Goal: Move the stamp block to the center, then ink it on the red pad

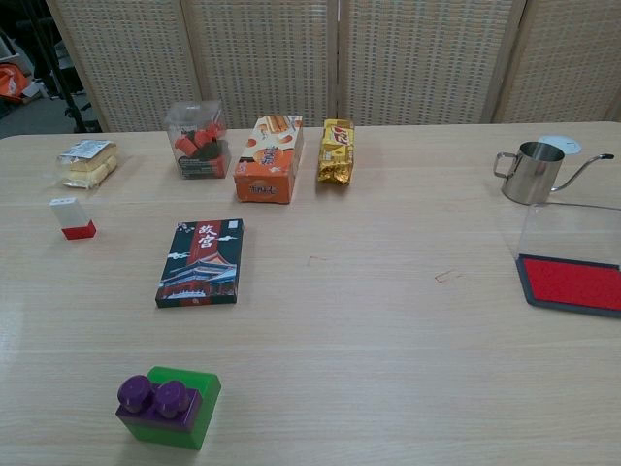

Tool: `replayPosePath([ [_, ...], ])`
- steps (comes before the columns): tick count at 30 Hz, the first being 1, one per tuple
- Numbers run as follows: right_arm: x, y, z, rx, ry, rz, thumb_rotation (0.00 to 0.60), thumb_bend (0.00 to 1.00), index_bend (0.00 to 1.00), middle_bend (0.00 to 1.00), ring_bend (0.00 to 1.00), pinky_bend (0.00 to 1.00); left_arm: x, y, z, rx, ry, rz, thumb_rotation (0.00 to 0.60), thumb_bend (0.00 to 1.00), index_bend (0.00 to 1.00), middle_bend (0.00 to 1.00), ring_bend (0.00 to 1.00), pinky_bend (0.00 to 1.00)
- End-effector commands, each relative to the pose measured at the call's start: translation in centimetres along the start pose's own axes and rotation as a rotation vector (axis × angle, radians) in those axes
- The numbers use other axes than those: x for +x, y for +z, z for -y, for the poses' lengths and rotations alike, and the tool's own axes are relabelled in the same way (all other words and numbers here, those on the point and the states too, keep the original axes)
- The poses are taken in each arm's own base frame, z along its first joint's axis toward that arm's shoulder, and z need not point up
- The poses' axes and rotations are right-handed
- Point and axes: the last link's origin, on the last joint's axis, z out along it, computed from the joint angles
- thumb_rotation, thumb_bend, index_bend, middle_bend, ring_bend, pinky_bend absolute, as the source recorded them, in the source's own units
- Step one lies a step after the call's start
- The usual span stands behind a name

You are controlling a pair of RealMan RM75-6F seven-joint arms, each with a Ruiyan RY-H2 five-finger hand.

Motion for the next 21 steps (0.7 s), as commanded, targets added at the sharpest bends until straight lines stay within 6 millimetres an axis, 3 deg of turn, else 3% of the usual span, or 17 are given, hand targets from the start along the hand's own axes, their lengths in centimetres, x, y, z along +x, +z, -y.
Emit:
replayPosePath([
  [1, -0.1, 0.0, 0.0, 0.0, -0.006, 0.0, 0.6, 0.0, 0.0, 0.0, 0.0, 0.0, -0.2, 0.1, -0.1, 0.002, 0.008, 0.002, 0.6, 0.06, 0.0, 0.0, 0.0, 0.0],
  [10, -0.2, -0.2, 0.2, 0.006, -0.021, 0.001, 0.6, 0.0, 0.0, 0.0, 0.0, 0.0, -0.3, -0.1, -0.3, -0.003, 0.013, -0.002, 0.6, 0.06, 0.0, 0.0, 0.0, 0.0],
  [14, -0.3, -0.3, 0.2, 0.003, -0.026, 0.015, 0.6, 0.0, 0.0, 0.0, 0.0, 0.0, -0.1, 1.3, -0.3, -0.029, 0.012, -0.012, 0.6, 0.06, 0.0, 0.03, 0.03, 0.02],
  [16, -0.5, -0.4, 0.1, -0.004, -0.038, 0.041, 0.6, 0.0, 0.0, 0.0, 0.0, 0.0, -0.1, 3.2, -0.3, -0.043, -0.018, -0.024, 0.6, 0.07, 0.0, 0.35, 0.33, 0.22],
  [18, -0.8, -0.4, 0.1, -0.003, -0.049, 0.065, 0.6, 0.0, 0.0, 0.0, 0.0, 0.0, 0.0, 5.8, -0.6, -0.063, -0.072, -0.044, 0.6, 0.08, 0.0, 0.81, 0.76, 0.61],
  [21, -1.1, -0.1, 0.3, -0.002, -0.049, 0.083, 0.6, 0.0, 0.0, 0.0, 0.0, 0.0, -0.1, 8.8, -1.5, -0.102, -0.167, -0.025, 0.6, 0.08, 0.0, 0.99, 0.97, 0.87],
])
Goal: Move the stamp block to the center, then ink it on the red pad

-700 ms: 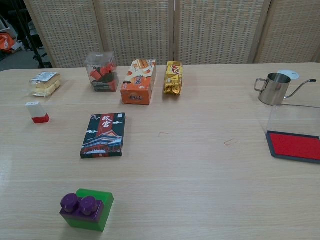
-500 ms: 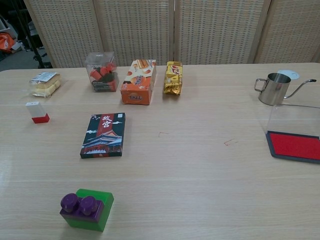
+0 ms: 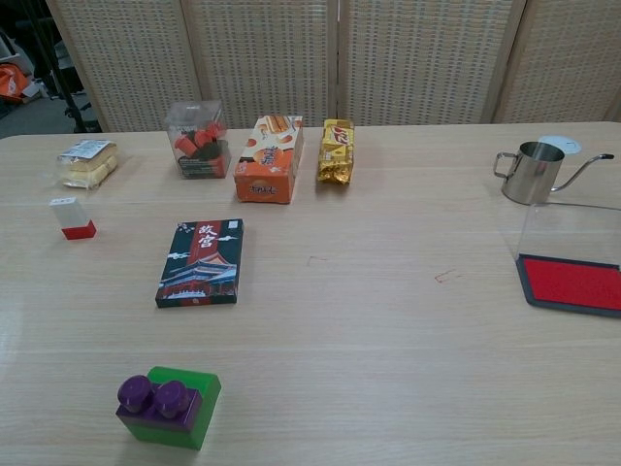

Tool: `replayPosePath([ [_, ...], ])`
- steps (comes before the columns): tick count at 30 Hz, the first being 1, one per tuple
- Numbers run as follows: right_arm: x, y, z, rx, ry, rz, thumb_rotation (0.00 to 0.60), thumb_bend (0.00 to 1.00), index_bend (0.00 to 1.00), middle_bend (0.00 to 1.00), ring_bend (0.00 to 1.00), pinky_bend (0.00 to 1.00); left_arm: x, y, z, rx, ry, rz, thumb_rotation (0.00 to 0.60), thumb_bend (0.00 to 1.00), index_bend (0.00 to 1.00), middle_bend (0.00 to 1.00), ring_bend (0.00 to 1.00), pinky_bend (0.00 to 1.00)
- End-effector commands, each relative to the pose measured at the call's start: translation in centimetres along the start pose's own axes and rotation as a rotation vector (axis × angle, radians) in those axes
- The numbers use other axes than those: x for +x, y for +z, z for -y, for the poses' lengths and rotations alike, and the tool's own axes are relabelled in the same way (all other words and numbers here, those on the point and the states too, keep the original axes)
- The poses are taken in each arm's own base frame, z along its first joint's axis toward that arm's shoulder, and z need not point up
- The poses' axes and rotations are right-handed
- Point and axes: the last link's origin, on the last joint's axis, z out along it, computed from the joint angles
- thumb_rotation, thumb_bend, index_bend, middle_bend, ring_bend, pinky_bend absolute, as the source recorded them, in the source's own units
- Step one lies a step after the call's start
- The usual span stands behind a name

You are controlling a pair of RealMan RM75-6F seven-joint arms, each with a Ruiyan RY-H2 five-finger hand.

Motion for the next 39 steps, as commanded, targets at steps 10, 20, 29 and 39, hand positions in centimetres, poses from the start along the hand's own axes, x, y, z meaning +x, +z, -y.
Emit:
replayPosePath([
  [10, -1.0, 1.5, -0.5, -0.043, 0.008, 0.055, 0.6, 0.0, 0.0, 0.0, 0.0, 0.0, -2.0, 14.0, -1.8, 0.04, -0.008, 0.136, 0.6, 0.16, 0.14, 1.0, 1.0, 0.93],
  [20, -1.6, 2.4, -1.5, -0.084, 0.024, 0.087, 0.6, 0.0, 0.0, 0.0, 0.0, 0.0, -6.5, 20.0, -1.3, 0.204, -0.013, 0.238, 0.6, 0.25, 0.36, 1.0, 1.0, 0.93],
  [29, -2.0, 2.9, -1.7, -0.095, 0.029, 0.112, 0.6, 0.0, 0.0, 0.0, 0.0, 0.0, -9.6, 22.2, -1.7, 0.267, 0.006, 0.272, 0.6, 0.3, 0.39, 1.0, 1.0, 0.93],
  [39, -2.2, 3.3, -2.2, -0.113, 0.037, 0.123, 0.6, 0.0, 0.0, 0.0, 0.0, 0.0, -11.9, 22.9, -2.1, 0.298, 0.016, 0.311, 0.6, 0.33, 0.44, 1.0, 1.0, 0.93],
])
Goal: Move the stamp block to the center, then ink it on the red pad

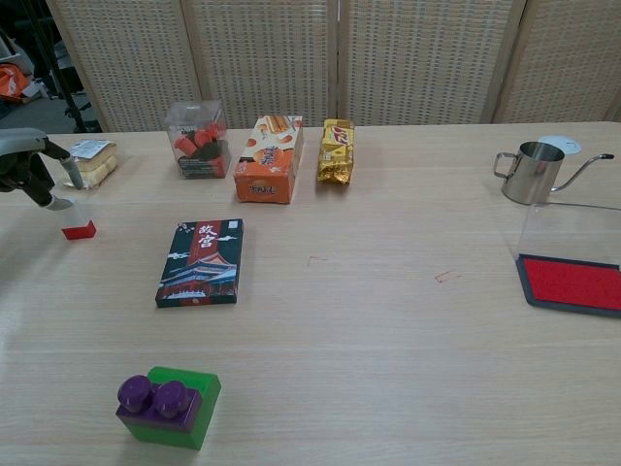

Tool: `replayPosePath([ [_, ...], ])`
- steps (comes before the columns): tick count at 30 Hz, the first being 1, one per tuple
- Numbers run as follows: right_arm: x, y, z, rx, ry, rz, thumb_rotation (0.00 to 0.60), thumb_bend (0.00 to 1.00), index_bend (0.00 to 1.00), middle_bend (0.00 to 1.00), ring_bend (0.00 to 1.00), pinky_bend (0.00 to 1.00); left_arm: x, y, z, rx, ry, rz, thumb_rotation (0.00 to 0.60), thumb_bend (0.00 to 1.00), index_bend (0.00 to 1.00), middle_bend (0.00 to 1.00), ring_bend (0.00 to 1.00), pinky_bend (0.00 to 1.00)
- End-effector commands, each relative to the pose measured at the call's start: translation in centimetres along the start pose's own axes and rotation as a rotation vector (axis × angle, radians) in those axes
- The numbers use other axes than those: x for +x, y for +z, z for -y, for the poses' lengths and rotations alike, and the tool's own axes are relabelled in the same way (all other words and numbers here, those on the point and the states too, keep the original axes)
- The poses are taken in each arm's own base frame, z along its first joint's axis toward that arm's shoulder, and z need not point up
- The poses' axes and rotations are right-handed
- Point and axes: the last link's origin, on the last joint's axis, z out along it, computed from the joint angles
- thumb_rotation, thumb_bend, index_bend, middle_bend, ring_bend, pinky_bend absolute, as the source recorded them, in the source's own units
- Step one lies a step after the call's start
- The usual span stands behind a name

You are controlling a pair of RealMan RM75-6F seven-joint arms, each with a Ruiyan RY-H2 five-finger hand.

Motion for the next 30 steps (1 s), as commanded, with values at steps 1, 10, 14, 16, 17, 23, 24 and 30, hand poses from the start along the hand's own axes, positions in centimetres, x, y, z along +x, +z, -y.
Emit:
replayPosePath([
  [1, 0.0, 0.0, -0.1, -0.002, 0.003, 0.002, 0.6, 0.0, 0.0, 0.0, 0.0, 0.0, -0.3, 0.1, 0.0, 0.006, 0.005, 0.002, 0.6, 0.33, 0.44, 1.0, 1.0, 0.93],
  [10, 0.0, 0.0, -0.1, 0.0, 0.009, 0.007, 0.6, 0.0, 0.0, 0.0, 0.0, 0.0, -1.0, 0.1, 0.2, 0.023, -0.005, 0.016, 0.6, 0.33, 0.47, 1.0, 1.0, 0.93],
  [14, 0.0, 0.1, -0.2, -0.002, 0.011, 0.008, 0.6, 0.0, 0.0, 0.0, 0.0, 0.0, -1.1, 0.1, 0.3, 0.027, -0.004, 0.007, 0.6, 0.34, 0.48, 1.0, 1.0, 0.93],
  [16, 0.0, 0.1, -0.2, -0.001, 0.013, 0.008, 0.6, 0.0, 0.0, 0.0, 0.0, 0.0, -1.1, 0.1, 0.5, 0.036, -0.012, -0.001, 0.6, 0.35, 0.48, 1.0, 1.0, 0.93],
  [17, 0.0, 0.1, -0.2, -0.001, 0.014, 0.009, 0.6, 0.0, 0.0, 0.0, 0.0, 0.0, -1.1, 0.1, 0.6, 0.042, -0.013, -0.003, 0.6, 0.36, 0.49, 1.0, 1.0, 0.93],
  [23, 0.1, 0.0, -0.1, 0.003, 0.02, 0.011, 0.6, 0.0, 0.0, 0.0, 0.0, 0.0, -1.4, 0.1, 0.7, 0.055, -0.015, -0.006, 0.6, 0.39, 0.55, 1.0, 1.0, 0.93],
  [24, 0.1, 0.0, -0.1, 0.002, 0.022, 0.01, 0.6, 0.0, 0.0, 0.0, 0.0, 0.0, -1.4, 0.1, 0.7, 0.056, -0.014, -0.008, 0.6, 0.39, 0.56, 1.0, 1.0, 0.93],
  [30, 0.1, 0.0, -0.2, 0.002, 0.027, 0.01, 0.6, 0.0, 0.0, 0.0, 0.0, 0.0, -1.2, 0.0, 0.5, 0.054, -0.005, -0.009, 0.6, 0.39, 0.56, 1.0, 1.0, 0.93],
])
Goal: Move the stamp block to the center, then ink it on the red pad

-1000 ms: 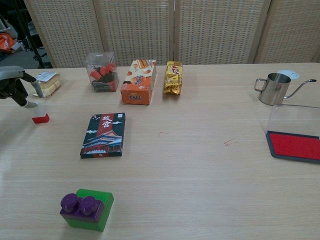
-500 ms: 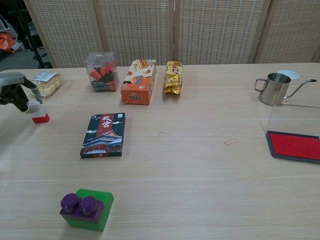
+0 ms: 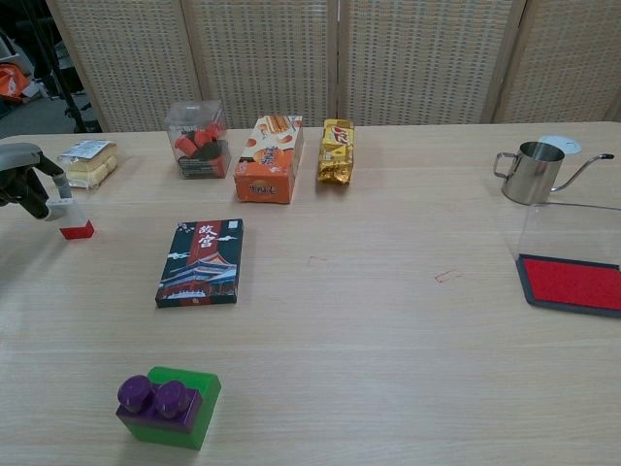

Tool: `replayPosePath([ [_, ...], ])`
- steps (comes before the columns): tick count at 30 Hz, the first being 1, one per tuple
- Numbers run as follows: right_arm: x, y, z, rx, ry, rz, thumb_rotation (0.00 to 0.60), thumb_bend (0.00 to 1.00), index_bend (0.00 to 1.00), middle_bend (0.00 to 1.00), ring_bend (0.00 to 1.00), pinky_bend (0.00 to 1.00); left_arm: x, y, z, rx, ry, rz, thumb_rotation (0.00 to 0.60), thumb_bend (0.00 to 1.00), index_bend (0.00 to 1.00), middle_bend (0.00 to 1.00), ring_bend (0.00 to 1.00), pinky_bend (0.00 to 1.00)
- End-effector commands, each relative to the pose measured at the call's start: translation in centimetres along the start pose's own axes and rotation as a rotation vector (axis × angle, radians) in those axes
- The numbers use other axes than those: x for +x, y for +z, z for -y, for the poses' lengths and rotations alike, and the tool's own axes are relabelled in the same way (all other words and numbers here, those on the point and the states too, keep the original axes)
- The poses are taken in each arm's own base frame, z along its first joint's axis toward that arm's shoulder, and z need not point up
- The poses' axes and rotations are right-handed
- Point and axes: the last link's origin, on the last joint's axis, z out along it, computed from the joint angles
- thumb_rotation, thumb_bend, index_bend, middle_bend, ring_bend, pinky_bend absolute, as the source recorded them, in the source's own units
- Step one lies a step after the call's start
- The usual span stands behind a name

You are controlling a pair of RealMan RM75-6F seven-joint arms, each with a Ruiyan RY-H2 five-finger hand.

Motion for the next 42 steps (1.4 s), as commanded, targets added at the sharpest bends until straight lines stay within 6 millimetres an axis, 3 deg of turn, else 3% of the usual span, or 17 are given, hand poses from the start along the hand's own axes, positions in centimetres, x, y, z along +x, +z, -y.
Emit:
replayPosePath([
  [1, 0.0, 0.0, 0.0, 0.0, 0.002, 0.0, 0.6, 0.0, 0.0, 0.0, 0.0, 0.0, 0.3, -0.2, -0.2, -0.007, -0.005, -0.004, 0.6, 0.39, 0.56, 1.0, 1.0, 0.93],
  [5, 0.1, -0.1, 0.0, 0.001, 0.006, -0.003, 0.6, 0.0, 0.0, 0.0, 0.0, 0.0, 1.3, -1.0, -1.2, -0.049, -0.02, -0.017, 0.6, 0.39, 0.56, 1.0, 1.0, 0.93],
  [10, 0.3, -0.1, 0.0, 0.003, 0.012, -0.006, 0.6, 0.0, 0.0, 0.0, 0.0, 0.0, 2.6, -3.4, -3.8, -0.158, -0.042, -0.008, 0.6, 0.39, 0.56, 1.0, 1.0, 0.93],
  [17, 0.5, -0.2, -0.1, 0.004, 0.019, -0.012, 0.6, 0.0, 0.0, 0.0, 0.0, 0.0, 3.2, -8.1, -10.2, -0.366, -0.028, 0.019, 0.6, 0.39, 0.56, 1.0, 1.0, 0.93],
  [23, 0.6, -0.2, -0.1, 0.007, 0.023, -0.014, 0.6, 0.0, 0.0, 0.0, 0.0, 0.0, 1.1, -11.3, -18.0, -0.493, -0.023, 0.079, 0.6, 0.38, 0.56, 1.0, 1.0, 0.93],
  [32, 0.8, -0.2, -0.7, -0.004, 0.042, -0.014, 0.6, 0.0, 0.0, 0.0, 0.0, 0.0, -1.9, -12.4, -26.0, -0.489, -0.007, 0.092, 0.6, 0.38, 0.56, 1.0, 1.0, 0.93],
  [42, 1.1, -0.1, -1.3, -0.014, 0.067, -0.012, 0.6, 0.0, 0.0, 0.0, 0.0, 0.0, -3.3, -12.1, -31.4, -0.418, -0.023, 0.087, 0.6, 0.39, 0.56, 1.0, 1.0, 0.93],
])
